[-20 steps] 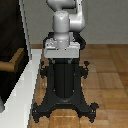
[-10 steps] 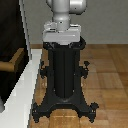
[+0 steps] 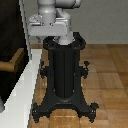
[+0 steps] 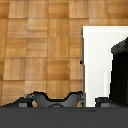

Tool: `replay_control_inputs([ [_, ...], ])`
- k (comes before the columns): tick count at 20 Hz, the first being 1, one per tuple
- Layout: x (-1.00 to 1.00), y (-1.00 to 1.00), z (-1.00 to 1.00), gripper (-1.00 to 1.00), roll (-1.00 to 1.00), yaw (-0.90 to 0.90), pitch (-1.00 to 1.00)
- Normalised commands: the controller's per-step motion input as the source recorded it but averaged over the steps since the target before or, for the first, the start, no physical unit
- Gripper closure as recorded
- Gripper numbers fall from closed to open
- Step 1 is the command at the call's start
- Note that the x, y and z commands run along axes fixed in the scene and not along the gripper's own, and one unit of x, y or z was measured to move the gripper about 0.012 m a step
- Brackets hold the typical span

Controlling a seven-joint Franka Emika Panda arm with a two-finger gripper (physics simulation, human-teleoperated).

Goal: Open the door by pressing down and pulling on the handle.

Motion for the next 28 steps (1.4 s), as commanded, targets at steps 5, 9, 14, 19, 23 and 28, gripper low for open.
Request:
replay_control_inputs([
  [5,0.0,-0.6,0.0,-1.0,0.0,0.0,0.0],
  [9,0.0,-0.75,0.0,-1.0,0.0,0.0,0.0],
  [14,0.0,-0.6,0.0,-1.0,0.0,0.0,0.0],
  [19,0.0,-0.4,0.0,-1.0,0.0,-0.03,0.0],
  [23,0.0,0.0,0.0,-1.0,0.0,0.0,0.0],
  [28,0.0,-0.4,0.0,-1.0,0.0,0.0,0.0],
])
